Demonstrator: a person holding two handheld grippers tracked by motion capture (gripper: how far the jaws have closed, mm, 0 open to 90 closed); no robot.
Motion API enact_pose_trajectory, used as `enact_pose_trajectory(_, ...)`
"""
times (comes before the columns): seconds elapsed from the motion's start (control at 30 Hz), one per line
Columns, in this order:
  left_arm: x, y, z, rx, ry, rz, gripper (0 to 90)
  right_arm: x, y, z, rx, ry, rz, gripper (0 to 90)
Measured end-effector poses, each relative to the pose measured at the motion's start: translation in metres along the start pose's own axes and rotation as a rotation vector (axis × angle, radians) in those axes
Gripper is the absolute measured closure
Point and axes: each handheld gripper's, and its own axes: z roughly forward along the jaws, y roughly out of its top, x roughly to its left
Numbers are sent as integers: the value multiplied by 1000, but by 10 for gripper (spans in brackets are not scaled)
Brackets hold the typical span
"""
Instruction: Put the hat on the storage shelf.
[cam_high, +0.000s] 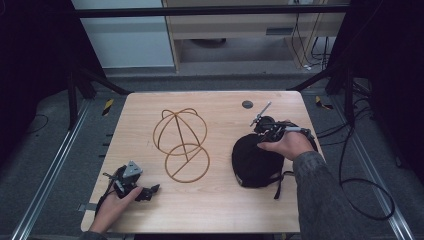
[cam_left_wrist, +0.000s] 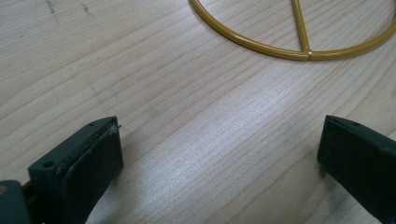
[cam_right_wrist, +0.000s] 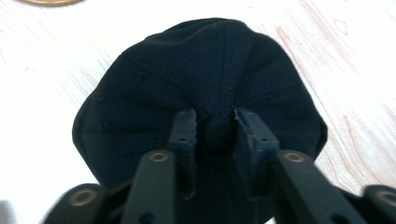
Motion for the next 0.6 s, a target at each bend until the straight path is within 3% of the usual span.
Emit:
enact_pose_trajectory(0.27,0,0,0,0,0,0,0,0,-3,-6,-24,23,-4,737)
enact_pose_trajectory(0.6,0,0,0,0,0,0,0,1,-10,-33,-106,22,2,737)
